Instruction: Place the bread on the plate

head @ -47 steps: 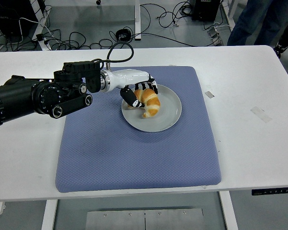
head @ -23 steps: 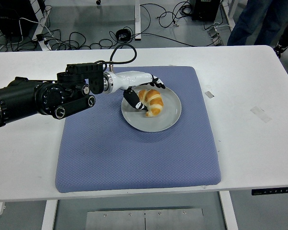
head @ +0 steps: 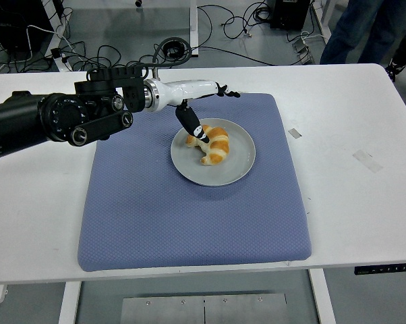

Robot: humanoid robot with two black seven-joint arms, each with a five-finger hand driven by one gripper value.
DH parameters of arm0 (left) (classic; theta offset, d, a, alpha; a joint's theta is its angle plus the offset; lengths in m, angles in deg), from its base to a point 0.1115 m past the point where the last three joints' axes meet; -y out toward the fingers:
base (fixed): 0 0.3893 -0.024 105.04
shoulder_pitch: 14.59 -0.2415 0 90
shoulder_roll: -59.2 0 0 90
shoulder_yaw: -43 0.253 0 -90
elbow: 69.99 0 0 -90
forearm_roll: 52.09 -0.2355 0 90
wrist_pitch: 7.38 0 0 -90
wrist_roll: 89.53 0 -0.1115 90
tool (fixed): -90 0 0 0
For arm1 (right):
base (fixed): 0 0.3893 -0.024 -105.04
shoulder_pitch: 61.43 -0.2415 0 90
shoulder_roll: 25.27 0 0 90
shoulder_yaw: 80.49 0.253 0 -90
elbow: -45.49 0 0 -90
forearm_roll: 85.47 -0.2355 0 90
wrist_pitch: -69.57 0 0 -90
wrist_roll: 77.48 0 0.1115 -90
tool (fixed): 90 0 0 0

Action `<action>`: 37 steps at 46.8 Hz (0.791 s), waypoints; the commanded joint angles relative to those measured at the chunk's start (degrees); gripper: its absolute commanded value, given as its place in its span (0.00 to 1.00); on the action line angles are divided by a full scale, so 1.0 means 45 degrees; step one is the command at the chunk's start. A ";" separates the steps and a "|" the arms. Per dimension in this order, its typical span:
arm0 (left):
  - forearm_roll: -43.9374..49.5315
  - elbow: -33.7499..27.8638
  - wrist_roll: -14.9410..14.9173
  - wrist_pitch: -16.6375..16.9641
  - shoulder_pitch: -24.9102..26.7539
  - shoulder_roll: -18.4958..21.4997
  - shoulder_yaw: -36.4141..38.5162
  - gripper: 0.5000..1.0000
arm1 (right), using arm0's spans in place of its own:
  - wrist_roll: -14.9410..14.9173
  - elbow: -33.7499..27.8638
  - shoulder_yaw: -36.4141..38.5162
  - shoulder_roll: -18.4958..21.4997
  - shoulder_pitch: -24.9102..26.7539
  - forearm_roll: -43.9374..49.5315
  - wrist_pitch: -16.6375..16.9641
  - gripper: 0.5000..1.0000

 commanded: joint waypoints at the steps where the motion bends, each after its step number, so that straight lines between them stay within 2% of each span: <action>1: 0.0375 0.0005 0.0023 -0.0033 0.0348 0.0247 -0.0254 0.94 | 0.0000 -0.0001 -0.0003 0.0000 0.0000 -0.0003 -0.0009 1.00; 12: 0.1683 0.0395 0.0043 0.0124 0.0935 0.0872 -0.1287 0.95 | 0.0000 -0.0001 -0.0003 0.0000 0.0000 -0.0003 -0.0009 1.00; 21: 0.3089 0.1040 0.0082 0.0104 0.0506 0.0950 -0.2402 0.94 | 0.0000 -0.0001 -0.0002 0.0000 0.0000 0.0017 -0.0009 1.00; 30: 0.5296 0.1099 0.0121 0.0124 -0.0216 0.0950 -0.3417 0.94 | 0.0000 -0.0001 -0.0003 0.0000 0.0000 -0.0003 0.0010 1.00; 37: 0.5825 0.1235 0.0121 0.0202 -0.0685 0.0989 -0.4764 0.94 | 0.0000 -0.0001 -0.0003 0.0000 0.0000 -0.0003 -0.0009 1.00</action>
